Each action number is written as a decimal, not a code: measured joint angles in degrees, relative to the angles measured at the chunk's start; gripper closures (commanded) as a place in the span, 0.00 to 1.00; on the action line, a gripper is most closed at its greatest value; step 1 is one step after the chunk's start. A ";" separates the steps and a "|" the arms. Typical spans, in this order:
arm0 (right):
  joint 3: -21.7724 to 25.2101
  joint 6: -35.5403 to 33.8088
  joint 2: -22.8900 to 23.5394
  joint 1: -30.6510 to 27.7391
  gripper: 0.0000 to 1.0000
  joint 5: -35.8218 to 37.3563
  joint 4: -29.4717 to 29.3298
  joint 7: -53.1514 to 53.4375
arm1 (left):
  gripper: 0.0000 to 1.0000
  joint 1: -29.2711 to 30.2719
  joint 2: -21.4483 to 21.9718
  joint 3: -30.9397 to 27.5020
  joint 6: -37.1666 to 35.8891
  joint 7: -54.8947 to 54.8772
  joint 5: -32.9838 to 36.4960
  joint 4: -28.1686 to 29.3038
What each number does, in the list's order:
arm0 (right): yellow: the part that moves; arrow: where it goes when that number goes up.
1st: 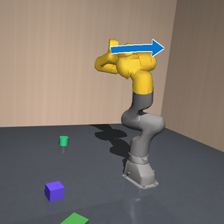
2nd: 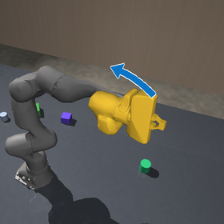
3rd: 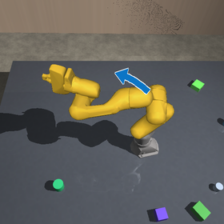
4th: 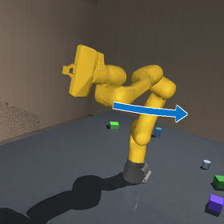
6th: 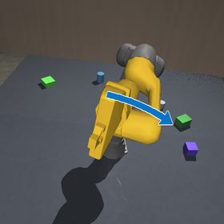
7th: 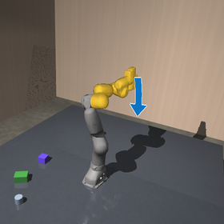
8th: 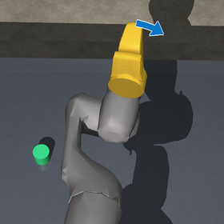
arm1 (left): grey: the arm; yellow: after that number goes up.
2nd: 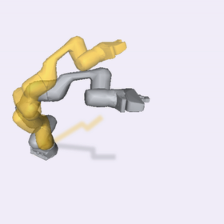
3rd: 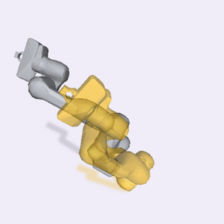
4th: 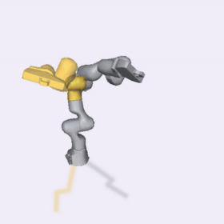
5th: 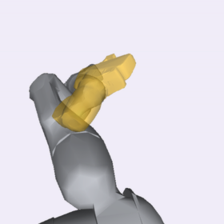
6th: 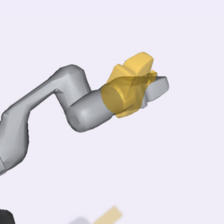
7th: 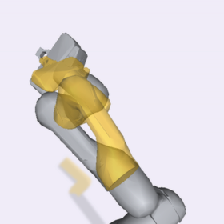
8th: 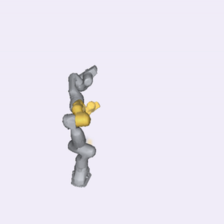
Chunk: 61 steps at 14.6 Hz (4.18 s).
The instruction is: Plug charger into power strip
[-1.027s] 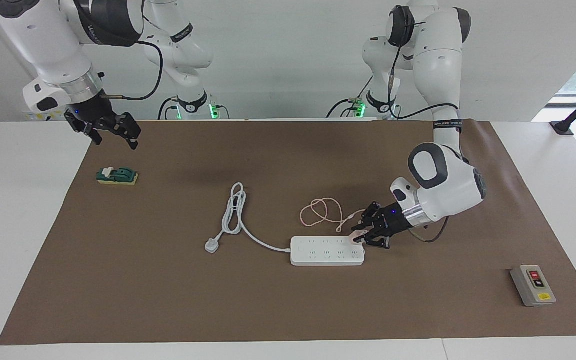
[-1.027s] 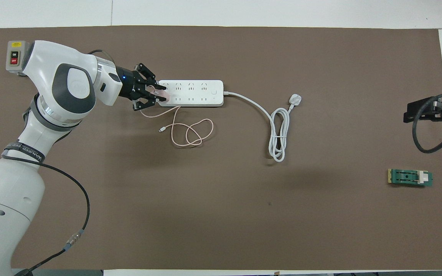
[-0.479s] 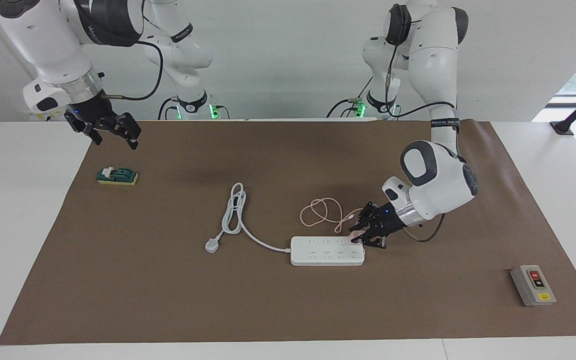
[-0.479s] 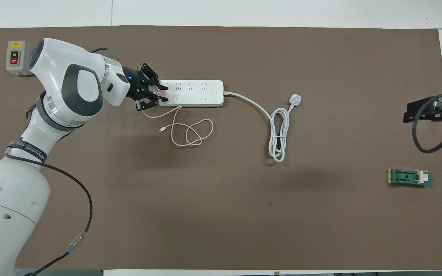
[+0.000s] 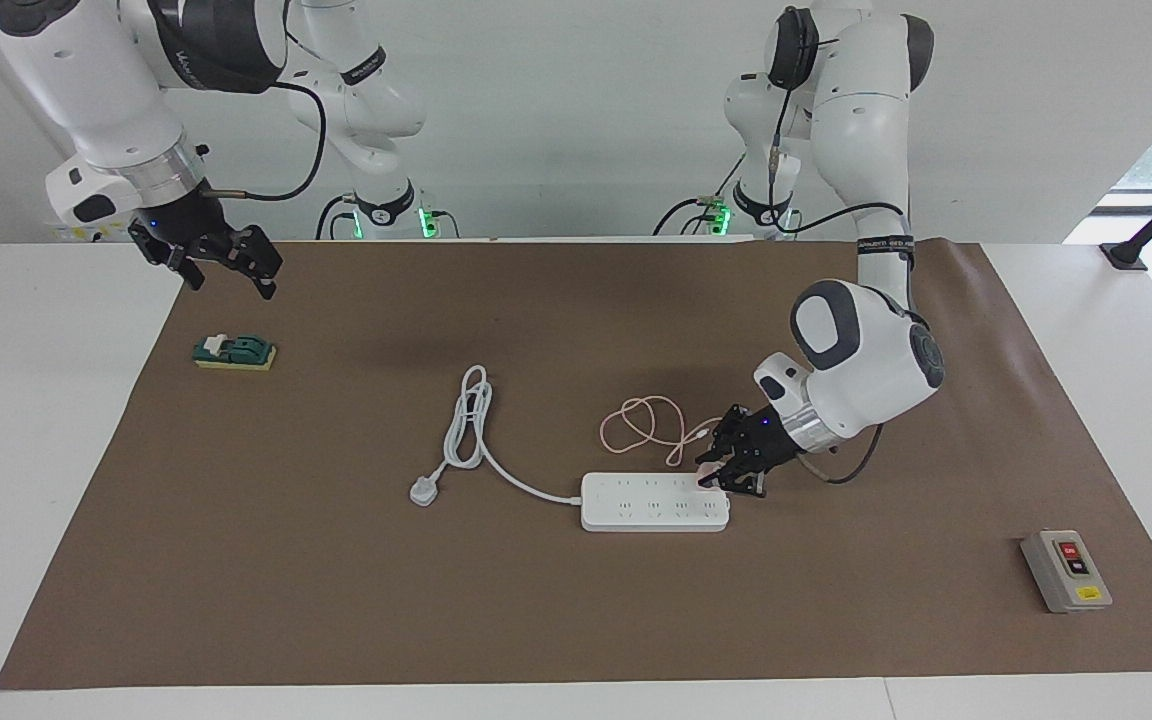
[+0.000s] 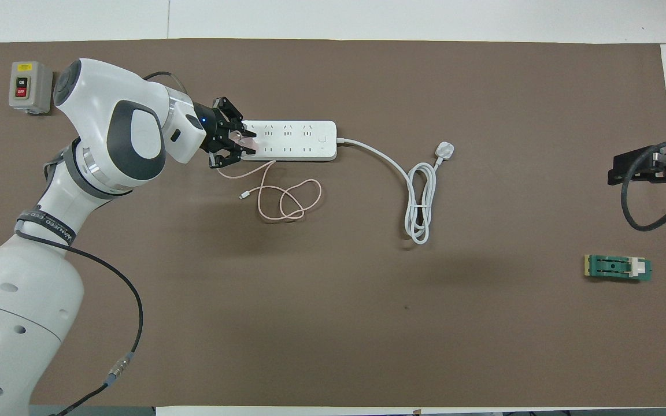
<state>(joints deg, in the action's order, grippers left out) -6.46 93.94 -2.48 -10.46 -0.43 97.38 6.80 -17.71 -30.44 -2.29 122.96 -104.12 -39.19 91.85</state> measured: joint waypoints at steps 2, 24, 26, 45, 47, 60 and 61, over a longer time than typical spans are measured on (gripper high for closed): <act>0.00 0.00 0.00 0.00 0.00 0.00 0.00 0.00 | 1.00 -0.52 0.11 0.02 0.49 -0.12 1.58 0.03; 0.00 0.00 0.00 0.00 0.00 0.00 0.00 0.00 | 0.00 -2.95 13.29 -0.95 -10.84 45.18 2.64 -2.13; 0.00 0.00 0.00 0.00 0.00 0.00 0.00 0.00 | 0.00 -2.64 16.58 -1.56 -15.20 55.85 2.69 -2.09; 0.00 0.00 0.00 0.00 0.00 0.00 0.00 0.00 | 0.00 9.86 26.11 -4.56 -38.54 116.65 38.49 -0.29; 0.00 0.00 0.00 0.00 0.00 0.00 0.00 0.00 | 0.00 9.85 26.50 -4.42 -37.71 116.77 38.52 0.22; 0.00 0.00 0.00 0.00 0.00 0.00 0.00 0.00 | 0.00 10.62 28.07 -4.43 -35.21 109.13 38.67 1.20; 0.00 0.00 0.00 0.00 0.00 0.00 0.00 0.00 | 0.00 10.76 28.05 -4.38 -34.97 108.76 38.67 1.48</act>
<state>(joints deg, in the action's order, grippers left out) -6.46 93.94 -2.48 -10.46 -0.43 97.38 6.80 -6.94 -2.39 -6.67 87.99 4.64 -0.53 93.33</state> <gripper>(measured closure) 0.000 0.000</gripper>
